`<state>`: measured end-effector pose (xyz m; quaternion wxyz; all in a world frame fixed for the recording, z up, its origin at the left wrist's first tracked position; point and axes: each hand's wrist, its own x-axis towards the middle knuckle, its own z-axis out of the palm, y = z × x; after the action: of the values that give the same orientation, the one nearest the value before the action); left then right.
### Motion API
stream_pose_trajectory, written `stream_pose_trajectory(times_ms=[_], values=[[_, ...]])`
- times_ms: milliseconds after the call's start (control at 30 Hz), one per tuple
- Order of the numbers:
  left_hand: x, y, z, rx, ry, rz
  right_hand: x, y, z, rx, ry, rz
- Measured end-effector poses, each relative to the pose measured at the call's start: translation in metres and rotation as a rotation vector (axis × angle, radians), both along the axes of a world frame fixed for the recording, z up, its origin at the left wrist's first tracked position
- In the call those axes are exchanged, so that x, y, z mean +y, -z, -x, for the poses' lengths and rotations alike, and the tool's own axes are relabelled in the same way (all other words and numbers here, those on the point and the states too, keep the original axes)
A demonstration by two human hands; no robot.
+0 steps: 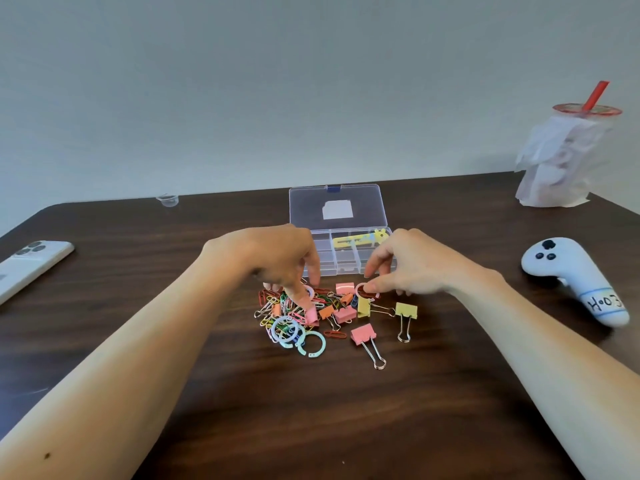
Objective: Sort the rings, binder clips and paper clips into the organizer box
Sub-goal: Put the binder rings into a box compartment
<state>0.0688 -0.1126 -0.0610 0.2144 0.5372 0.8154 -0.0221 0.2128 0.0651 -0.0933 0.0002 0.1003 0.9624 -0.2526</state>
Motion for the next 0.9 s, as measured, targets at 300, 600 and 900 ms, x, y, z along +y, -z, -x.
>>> stream_pose_trajectory(times_ms=[300,600,900], values=[[-0.001,0.008,0.006,0.029,-0.069,-0.017,-0.008,0.009,0.005,-0.012,-0.007,-0.049],[-0.006,0.006,0.008,0.008,-0.111,0.03,-0.003,0.006,0.002,0.046,0.043,0.01],[-0.009,0.001,0.011,-0.075,-0.128,-0.084,-0.006,0.006,0.002,-0.008,0.01,-0.075]])
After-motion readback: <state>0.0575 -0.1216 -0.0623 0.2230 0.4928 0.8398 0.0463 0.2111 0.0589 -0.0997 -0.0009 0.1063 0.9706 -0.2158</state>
